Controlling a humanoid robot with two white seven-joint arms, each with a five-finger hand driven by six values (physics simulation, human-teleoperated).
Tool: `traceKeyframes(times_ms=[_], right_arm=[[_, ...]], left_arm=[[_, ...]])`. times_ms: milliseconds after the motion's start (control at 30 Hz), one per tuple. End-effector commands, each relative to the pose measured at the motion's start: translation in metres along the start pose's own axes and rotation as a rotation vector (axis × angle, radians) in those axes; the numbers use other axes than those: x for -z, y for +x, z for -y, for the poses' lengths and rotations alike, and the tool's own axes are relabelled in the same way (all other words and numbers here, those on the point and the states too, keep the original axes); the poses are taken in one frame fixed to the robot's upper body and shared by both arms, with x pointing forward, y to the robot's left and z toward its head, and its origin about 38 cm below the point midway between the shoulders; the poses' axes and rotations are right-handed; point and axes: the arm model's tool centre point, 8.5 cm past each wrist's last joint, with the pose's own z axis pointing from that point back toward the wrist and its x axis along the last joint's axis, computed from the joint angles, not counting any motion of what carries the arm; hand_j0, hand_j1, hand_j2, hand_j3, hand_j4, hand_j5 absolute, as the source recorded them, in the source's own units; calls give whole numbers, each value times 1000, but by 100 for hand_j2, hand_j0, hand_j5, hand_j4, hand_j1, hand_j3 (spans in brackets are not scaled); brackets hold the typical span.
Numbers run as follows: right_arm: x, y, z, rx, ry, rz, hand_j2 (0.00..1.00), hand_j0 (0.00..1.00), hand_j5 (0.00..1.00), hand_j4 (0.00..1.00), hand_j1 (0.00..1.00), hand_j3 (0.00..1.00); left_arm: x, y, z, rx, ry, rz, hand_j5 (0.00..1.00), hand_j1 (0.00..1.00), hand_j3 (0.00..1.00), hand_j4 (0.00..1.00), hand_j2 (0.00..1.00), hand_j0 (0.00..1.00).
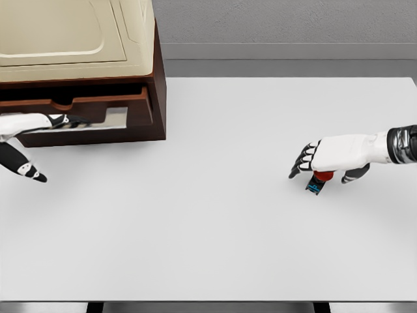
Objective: Open the cabinet drawer with left arm, and place a switch into the drawer with right arm
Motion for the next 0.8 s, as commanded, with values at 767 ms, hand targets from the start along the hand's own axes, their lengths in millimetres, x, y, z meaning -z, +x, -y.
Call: traceKeyframes(times_ms=[767], right_arm=[[0, 0, 0, 5, -2, 0, 89, 89, 89, 89, 89, 89]], left_arm=[[-2, 13, 45, 36, -130, 184, 100, 100, 100, 100, 100, 100]])
